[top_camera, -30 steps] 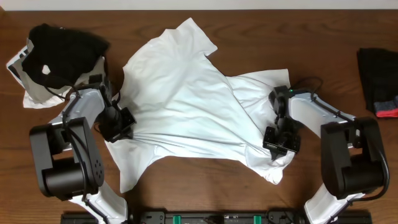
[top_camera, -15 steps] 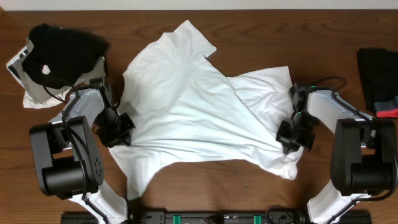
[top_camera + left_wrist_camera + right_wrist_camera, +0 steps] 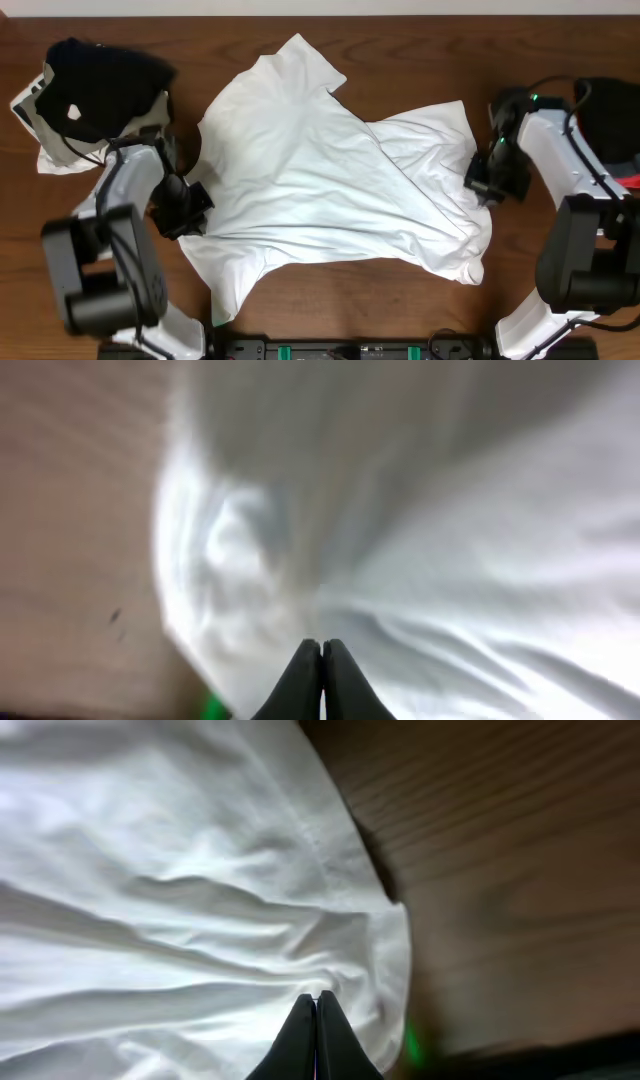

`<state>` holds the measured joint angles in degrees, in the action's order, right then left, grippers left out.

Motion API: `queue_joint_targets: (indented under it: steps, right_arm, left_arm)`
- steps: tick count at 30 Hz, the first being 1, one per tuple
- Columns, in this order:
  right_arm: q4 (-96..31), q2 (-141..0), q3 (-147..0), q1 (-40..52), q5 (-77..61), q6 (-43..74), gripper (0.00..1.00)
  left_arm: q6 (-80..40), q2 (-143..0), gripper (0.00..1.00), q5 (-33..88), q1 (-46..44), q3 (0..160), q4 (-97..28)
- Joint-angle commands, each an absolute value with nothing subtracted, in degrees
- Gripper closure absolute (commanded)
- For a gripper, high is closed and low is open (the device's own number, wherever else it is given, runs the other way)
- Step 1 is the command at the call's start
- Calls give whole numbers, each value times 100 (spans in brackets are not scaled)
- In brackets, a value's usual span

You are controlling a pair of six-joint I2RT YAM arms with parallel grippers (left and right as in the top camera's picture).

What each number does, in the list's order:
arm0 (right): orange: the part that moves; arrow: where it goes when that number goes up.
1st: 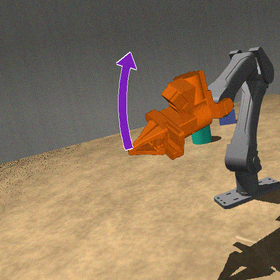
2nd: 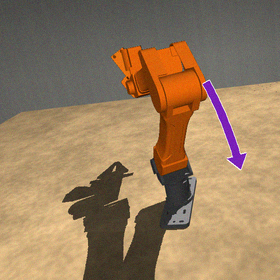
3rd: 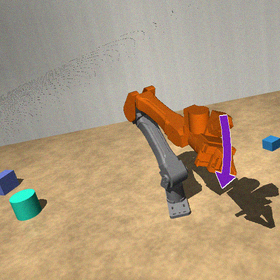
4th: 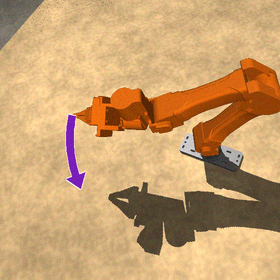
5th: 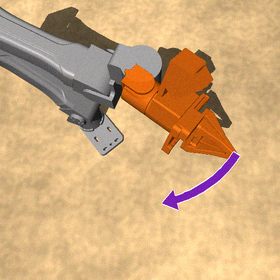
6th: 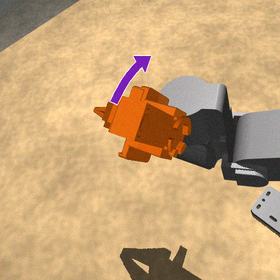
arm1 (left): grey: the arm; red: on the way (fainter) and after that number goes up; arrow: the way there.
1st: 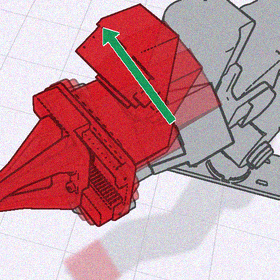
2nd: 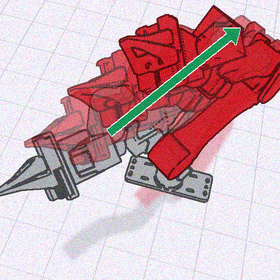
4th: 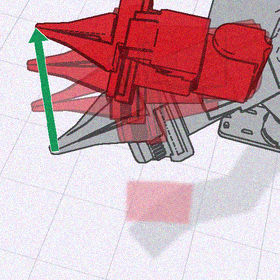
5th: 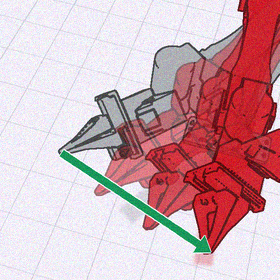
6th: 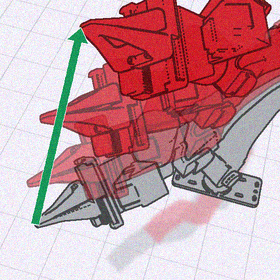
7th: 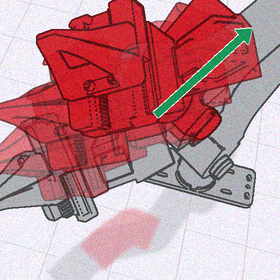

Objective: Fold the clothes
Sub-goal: 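Release the shirt and lift both grippers away from it, then move the left gripper to the shirt's lower left hem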

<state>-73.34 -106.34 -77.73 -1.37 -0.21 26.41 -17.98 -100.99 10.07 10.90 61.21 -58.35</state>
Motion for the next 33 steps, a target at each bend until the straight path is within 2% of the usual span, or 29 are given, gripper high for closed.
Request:
queue_joint_targets:
  steps: [1, 4, 7, 9, 10, 12, 15, 16, 24, 29, 33]
  right_arm:
    - [-7640, -10595, -8326, -154, 167, 2469, 99]
    - [-7852, -10440, -8554, -154, 167, 2255, 99]
    - [-7913, -10145, -8589, -143, 148, 2112, 91]
    - [-7955, -9920, -8589, -143, 106, 2062, 85]
    - [-7994, -9771, -8589, -143, 80, 2036, 77]
    - [-8101, -9467, -8586, -143, -102, 1857, 60]
    - [-8241, -9157, -8586, -143, -423, 1616, 48]
    - [-8281, -9080, -8586, -143, -508, 1544, 47]
    - [-8643, -8458, -8576, -141, -631, 1450, 48]
    - [-8661, -8383, -8571, -141, -631, 1450, 49]
    - [-8659, -8383, -8565, -139, -628, 1448, 50]
  left_arm:
    - [-1806, -9201, 94, 954, 1133, 6241, -6007]
    - [-1806, -8355, 92, 956, 1133, 6241, -6165]
    - [-1806, -7452, 71, 961, 1133, 6241, -6302]
    - [-1809, -6888, 32, 965, 1133, 6241, -6388]
    - [-1811, -6576, 23, 985, 1133, 6241, -6436]
    - [-1859, -6069, 13, 982, 1133, 6241, -6598]
    - [-2034, -5627, 11, 985, 1133, 6239, -6904]
    - [-2117, -5546, 11, 989, 1133, 6239, -7013]
    - [-2307, -5325, 11, 1212, 1133, 6108, -8342]
    - [-2300, -5304, 11, 2091, 1133, 5507, -8499]
    - [-2255, -5306, 11, 2189, 1133, 4950, -8436]
